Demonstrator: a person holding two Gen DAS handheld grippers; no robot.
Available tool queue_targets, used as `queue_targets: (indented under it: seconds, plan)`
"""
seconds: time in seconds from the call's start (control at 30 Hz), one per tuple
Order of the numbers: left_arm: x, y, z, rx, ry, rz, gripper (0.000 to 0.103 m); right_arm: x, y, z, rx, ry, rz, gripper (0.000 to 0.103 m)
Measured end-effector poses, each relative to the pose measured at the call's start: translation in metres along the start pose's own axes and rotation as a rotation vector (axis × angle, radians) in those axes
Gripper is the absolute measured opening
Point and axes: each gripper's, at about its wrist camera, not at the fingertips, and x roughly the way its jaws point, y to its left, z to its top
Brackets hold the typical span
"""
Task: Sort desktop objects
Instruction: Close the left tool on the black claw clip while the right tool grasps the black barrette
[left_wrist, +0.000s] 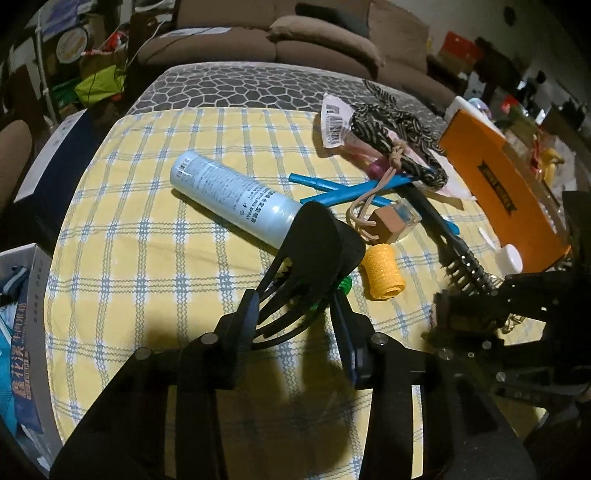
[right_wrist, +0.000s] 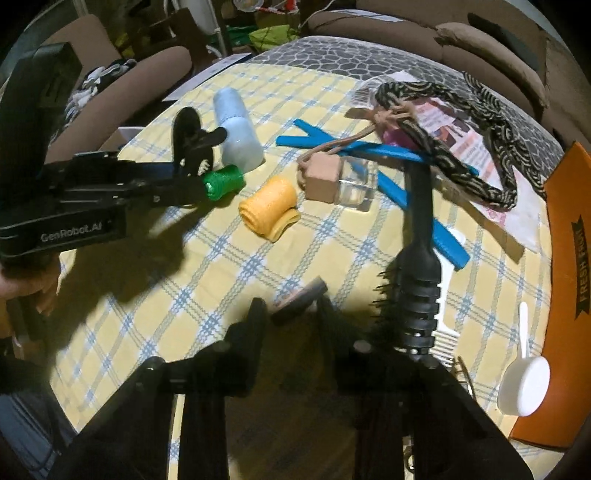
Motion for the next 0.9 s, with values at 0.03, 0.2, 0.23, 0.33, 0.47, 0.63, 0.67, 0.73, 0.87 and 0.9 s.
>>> queue_targets:
  seconds: [0.03,0.2,0.23,0.33,0.47,0.63,0.67,0.73,0.87,0.9]
  plan:
    - [-0.002,0.000,0.001,-0.004,-0.005,-0.002,0.034,-0.003,-0.002,0.001,0.011,-0.010,0.007,0.028]
    - [-0.016,0.008,0.005,-0.056,-0.048,-0.050,0.023,-0.020,-0.007,0.008,0.053,-0.069,0.043,0.028]
    - [-0.018,0.009,0.005,-0.063,-0.053,-0.058,0.023,-0.023,-0.008,0.009,0.058,-0.079,0.048,0.028]
    - [-0.020,0.012,0.006,-0.082,-0.063,-0.072,0.022,-0.033,-0.009,0.012,0.080,-0.113,0.071,0.028]
    - [-0.026,0.013,0.008,-0.101,-0.082,-0.091,0.018,-0.049,-0.012,0.017,0.111,-0.172,0.108,0.028]
    - [-0.019,0.009,0.008,-0.095,-0.056,-0.076,0.019,-0.060,-0.021,0.018,0.151,-0.206,0.137,0.028]
    - [-0.016,0.008,0.007,-0.097,-0.046,-0.067,0.020,-0.061,-0.021,0.018,0.152,-0.206,0.132,0.028]
    - [-0.010,0.007,0.006,-0.097,-0.032,-0.061,0.021,-0.062,-0.023,0.018,0.155,-0.205,0.132,0.028]
    - [0.003,0.000,0.004,-0.069,0.003,-0.031,0.024,-0.064,-0.025,0.017,0.154,-0.208,0.126,0.028]
    - [0.005,-0.001,0.004,-0.062,0.009,-0.024,0.021,-0.065,-0.026,0.016,0.155,-0.212,0.126,0.028]
